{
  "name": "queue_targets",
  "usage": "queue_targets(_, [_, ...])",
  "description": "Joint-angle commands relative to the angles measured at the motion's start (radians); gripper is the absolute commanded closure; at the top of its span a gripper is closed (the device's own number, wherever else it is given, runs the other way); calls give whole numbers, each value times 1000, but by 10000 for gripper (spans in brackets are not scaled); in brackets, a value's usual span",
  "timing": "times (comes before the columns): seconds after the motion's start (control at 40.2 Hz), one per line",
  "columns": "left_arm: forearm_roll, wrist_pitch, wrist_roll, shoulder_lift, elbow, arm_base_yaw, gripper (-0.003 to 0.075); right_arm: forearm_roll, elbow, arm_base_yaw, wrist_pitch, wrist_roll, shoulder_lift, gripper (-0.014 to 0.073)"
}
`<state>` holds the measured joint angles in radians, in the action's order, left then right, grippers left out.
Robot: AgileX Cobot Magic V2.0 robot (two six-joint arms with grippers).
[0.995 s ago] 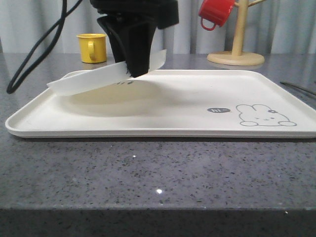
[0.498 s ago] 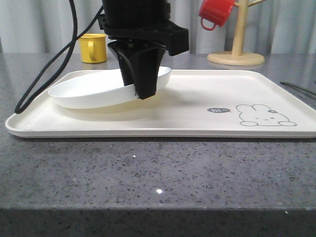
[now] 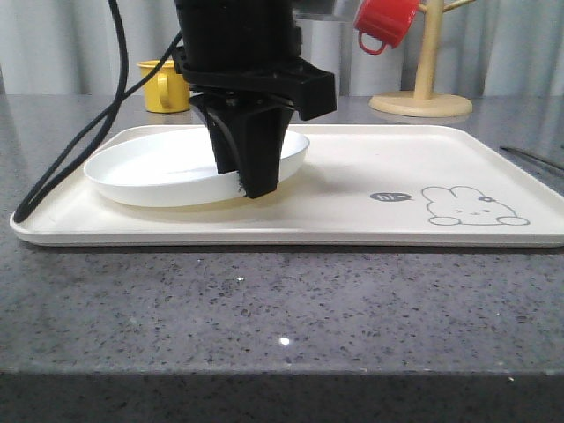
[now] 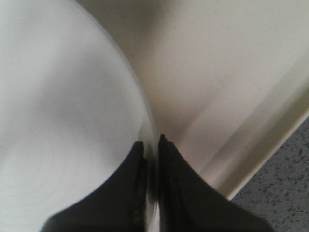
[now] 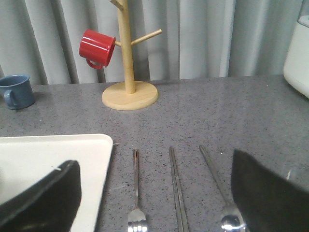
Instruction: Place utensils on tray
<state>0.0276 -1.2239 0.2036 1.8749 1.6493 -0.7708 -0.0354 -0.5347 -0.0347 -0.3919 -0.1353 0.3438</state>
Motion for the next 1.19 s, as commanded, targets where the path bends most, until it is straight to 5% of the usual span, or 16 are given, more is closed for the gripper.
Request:
queue_targets(0.0, [52,-46,-11,-44,19,0,586,-11,-38,-7,82,9,15,-59])
queue_targets(0.199, [54,-48,-11,-58,38,0,402,-11,-38,-7,82,9,15,-59])
queue_targets(0.373, [37,-48,-11,-113,93,0,397,-11,-38,-7,82,9,15,-59])
queue_targets(0.547, [-103,-48,-11,-178,115,30,455,-11,-38,-7,82,9,15,-59])
queue_targets(0.871, [-129,-48,-56,-307,44,285,736,-11,-38,-7,82,9,15,-59])
queue_targets(1.169, [10,165,-63,-599,-308,616,738,-11,-38,-7,82,9,15,-59])
